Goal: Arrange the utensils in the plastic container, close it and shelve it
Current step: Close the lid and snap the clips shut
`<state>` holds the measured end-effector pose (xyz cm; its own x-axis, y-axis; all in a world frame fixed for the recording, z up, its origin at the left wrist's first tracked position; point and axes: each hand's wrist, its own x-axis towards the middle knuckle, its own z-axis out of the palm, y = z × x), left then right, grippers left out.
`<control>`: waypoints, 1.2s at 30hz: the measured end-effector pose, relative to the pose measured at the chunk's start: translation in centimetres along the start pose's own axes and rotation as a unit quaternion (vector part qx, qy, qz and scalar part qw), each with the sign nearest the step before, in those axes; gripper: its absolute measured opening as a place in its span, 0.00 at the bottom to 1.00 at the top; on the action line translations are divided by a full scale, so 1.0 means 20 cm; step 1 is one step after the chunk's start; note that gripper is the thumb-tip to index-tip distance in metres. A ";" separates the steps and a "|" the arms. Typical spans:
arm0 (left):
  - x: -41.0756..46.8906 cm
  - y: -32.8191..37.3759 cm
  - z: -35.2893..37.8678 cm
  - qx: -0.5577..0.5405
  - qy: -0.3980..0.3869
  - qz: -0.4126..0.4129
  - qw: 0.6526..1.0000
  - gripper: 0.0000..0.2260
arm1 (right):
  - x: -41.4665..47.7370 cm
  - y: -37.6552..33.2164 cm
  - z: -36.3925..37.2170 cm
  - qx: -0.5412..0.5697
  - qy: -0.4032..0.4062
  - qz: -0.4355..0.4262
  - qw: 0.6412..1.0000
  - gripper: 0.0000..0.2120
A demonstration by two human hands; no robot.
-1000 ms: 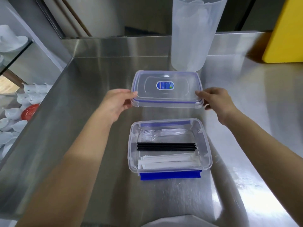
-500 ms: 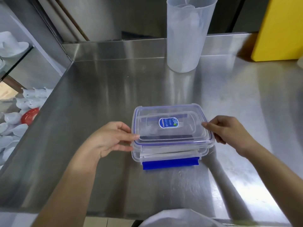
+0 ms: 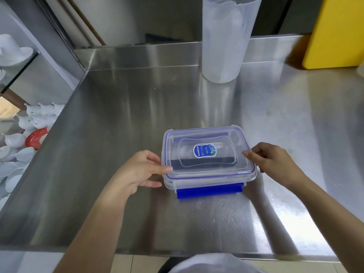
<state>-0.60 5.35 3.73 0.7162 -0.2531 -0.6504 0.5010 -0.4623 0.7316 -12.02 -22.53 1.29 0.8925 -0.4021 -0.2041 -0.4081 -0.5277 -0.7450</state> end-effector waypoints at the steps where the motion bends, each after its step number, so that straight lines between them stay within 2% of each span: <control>1: 0.00 0.00 0.00 0.004 -0.003 -0.003 1.000 0.17 | 0.00 0.00 0.00 -0.001 -0.001 0.000 1.000 0.14; 7: -0.02 -0.03 0.01 -0.037 -0.041 -0.020 0.998 0.22 | -0.02 0.01 0.00 0.022 -0.008 0.013 1.000 0.13; 11: -0.02 -0.03 0.02 -0.060 -0.049 -0.020 0.997 0.21 | -0.02 0.00 0.00 0.071 -0.049 0.047 0.995 0.13; 15: -0.02 -0.04 0.02 -0.060 -0.056 -0.020 0.996 0.20 | -0.03 0.01 0.01 0.082 -0.045 0.040 0.995 0.11; 22: 0.00 -0.05 0.00 -0.054 -0.051 -0.021 0.997 0.20 | -0.02 0.01 0.03 0.084 -0.036 0.028 0.995 0.17; 27: 0.01 -0.05 0.00 -0.051 -0.049 -0.017 0.997 0.21 | -0.02 -0.01 0.00 0.151 -0.064 0.042 0.986 0.11; 30: 0.01 -0.07 0.00 -0.046 -0.047 -0.016 0.998 0.21 | -0.03 0.00 0.01 0.154 -0.076 0.053 0.984 0.10; 33: 0.03 -0.08 -0.01 -0.052 -0.044 -0.022 0.997 0.24 | -0.02 0.03 0.01 0.136 -0.079 0.056 0.986 0.11; 36: 0.04 -0.08 -0.03 -0.002 -0.050 -0.016 0.999 0.29 | 0.01 0.03 0.00 0.147 -0.051 0.046 0.987 0.11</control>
<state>-0.66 6.42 2.16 0.6480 -0.3208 -0.6908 0.5255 -0.4682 0.7103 -12.18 -22.87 0.71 0.8752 -0.3524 -0.3314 -0.4283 -0.2458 -0.8696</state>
